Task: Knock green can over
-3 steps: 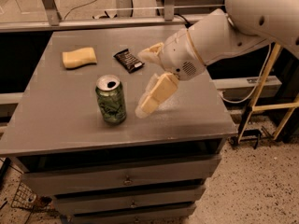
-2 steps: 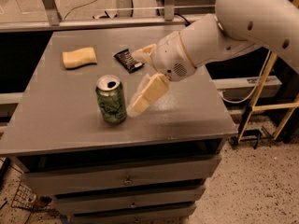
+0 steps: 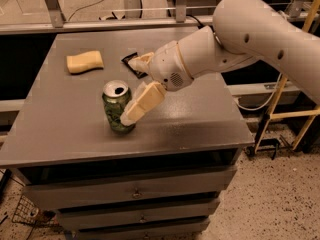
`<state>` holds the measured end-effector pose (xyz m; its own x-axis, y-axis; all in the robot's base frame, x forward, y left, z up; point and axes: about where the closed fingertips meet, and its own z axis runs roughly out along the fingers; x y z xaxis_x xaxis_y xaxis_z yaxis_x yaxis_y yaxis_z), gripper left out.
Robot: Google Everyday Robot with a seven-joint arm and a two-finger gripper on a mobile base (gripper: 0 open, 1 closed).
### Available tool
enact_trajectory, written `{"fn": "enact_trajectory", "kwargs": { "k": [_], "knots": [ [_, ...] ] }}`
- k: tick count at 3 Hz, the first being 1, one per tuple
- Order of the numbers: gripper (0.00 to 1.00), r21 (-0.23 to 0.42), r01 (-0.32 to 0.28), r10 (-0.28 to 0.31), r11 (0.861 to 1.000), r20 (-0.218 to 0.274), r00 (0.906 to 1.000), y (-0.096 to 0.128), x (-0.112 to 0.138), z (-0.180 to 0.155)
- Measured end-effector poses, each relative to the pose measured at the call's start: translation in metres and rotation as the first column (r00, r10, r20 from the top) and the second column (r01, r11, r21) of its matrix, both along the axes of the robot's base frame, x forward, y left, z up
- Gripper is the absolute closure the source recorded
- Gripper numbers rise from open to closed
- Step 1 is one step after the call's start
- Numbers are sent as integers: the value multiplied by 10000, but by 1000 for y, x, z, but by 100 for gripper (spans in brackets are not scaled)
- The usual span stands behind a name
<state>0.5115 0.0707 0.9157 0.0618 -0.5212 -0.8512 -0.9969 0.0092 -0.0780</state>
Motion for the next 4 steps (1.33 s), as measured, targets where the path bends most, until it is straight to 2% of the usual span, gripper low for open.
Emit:
{"fn": "enact_trajectory", "kwargs": {
  "k": [1, 2, 3, 4],
  "knots": [
    [0, 154, -89, 91, 9998, -140, 9999, 8, 1, -4],
    [18, 97, -93, 96, 9999, -326, 9994, 14, 0, -9],
    [41, 23, -64, 65, 10000, -497, 9987, 16, -1, -12],
    [72, -202, -22, 8, 9998, -676, 9977, 15, 0, -14]
  ]
}}
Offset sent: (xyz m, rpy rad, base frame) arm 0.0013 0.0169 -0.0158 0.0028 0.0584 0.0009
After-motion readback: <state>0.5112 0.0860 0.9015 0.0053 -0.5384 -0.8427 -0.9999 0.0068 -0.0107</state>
